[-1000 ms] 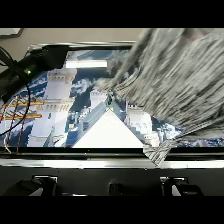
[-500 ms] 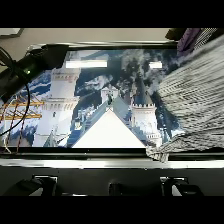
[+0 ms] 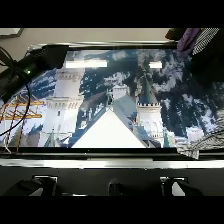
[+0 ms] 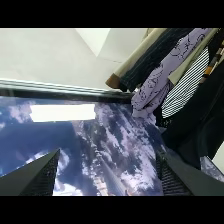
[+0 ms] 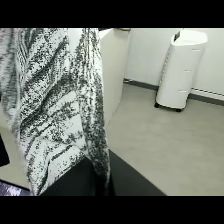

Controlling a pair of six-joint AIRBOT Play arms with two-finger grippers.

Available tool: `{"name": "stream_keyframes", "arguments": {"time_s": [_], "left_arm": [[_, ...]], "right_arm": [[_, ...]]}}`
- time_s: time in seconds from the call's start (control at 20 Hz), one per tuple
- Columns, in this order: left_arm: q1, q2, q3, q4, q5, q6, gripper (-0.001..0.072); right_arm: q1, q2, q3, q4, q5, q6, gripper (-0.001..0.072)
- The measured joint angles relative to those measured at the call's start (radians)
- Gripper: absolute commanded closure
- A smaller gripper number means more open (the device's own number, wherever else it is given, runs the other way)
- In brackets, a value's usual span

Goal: Fold the clothes and pants, and hang the long-sleeved shirts on hangers.

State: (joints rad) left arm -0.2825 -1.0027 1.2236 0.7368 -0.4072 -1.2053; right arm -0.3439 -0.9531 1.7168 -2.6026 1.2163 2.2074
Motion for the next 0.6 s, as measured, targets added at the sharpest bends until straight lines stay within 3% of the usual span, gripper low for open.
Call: {"name": "stream_keyframes", "arguments": {"time_s": [0.3, 0.6], "left_arm": [[0.0, 0.0, 0.0, 0.0, 0.0, 0.0, 0.0031], [0.0, -0.003, 0.0, 0.0, 0.0, 0.0, 0.0031]], "right_arm": [[-0.164, -0.069, 0.057, 0.089, -0.04, -0.058, 0.0689], [-0.253, -0.078, 0.079, 0.106, -0.122, -0.032, 0.069]]}}
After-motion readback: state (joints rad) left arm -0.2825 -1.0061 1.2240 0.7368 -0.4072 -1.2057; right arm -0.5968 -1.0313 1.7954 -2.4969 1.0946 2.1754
